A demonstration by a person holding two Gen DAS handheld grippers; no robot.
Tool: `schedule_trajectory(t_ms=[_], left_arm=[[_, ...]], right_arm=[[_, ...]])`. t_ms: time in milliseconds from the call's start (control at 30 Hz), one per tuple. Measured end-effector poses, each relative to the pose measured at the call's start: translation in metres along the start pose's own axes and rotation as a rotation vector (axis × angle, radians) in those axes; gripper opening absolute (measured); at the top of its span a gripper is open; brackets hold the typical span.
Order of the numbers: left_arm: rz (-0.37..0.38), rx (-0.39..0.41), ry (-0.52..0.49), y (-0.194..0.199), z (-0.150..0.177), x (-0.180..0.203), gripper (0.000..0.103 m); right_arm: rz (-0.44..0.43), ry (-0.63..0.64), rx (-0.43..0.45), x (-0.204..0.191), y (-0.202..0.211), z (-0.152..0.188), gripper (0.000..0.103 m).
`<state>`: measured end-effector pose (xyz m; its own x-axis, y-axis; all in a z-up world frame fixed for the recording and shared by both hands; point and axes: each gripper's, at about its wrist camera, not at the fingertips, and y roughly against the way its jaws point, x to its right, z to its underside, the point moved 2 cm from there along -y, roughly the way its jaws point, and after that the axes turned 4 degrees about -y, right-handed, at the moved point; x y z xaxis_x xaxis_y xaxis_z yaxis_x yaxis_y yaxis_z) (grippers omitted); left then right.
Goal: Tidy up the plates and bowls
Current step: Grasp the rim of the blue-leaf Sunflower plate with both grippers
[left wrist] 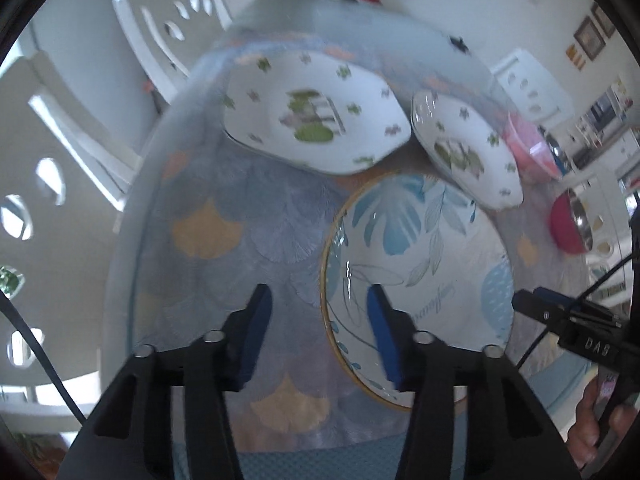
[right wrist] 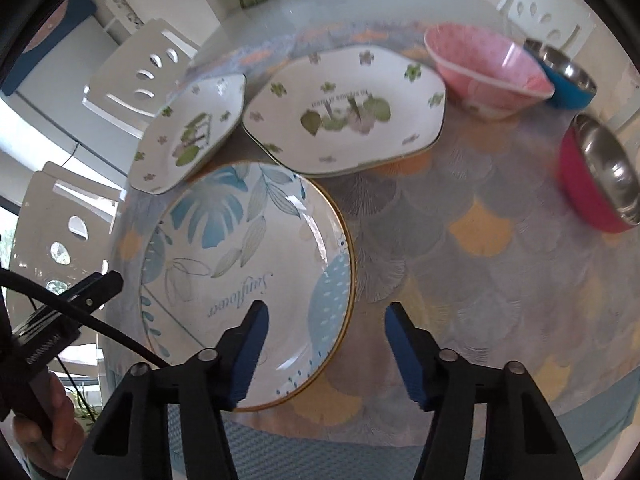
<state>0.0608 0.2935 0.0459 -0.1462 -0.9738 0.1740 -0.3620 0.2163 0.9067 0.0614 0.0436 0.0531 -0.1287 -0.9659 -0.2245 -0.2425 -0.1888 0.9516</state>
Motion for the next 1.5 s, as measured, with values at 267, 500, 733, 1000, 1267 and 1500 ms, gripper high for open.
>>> schedule_trajectory(t_ms=[267,500,733,1000,1267,1500], left_arm=[[0.065,-0.065,-0.016,-0.028,0.001,-0.005,0.016],[0.168,-0.079,0.03,-0.038,-0.004,-0.009,0.014],[0.232,-0.103,0.058,-0.048,-0.002,-0.009,0.014],[0.253,-0.096,0.048,-0.049,-0.001,-0.013,0.014],[0.236,-0.07,0.058,-0.035,0.009,-0.015,0.015],[0.198,-0.049,0.081,-0.015,0.022,-0.019,0.016]], right_arm=[[0.002,0.007,-0.05,0.0,-0.027,-0.01,0.035],[-0.015,-0.003,-0.06,0.006,-0.035,-0.013,0.025],[-0.064,0.002,-0.044,0.012,-0.038,-0.014,0.02],[-0.122,0.055,-0.047,0.02,-0.036,-0.008,0.02],[-0.167,0.151,-0.044,0.014,-0.021,0.002,0.02],[-0.167,0.196,-0.049,-0.002,-0.008,0.017,0.02]])
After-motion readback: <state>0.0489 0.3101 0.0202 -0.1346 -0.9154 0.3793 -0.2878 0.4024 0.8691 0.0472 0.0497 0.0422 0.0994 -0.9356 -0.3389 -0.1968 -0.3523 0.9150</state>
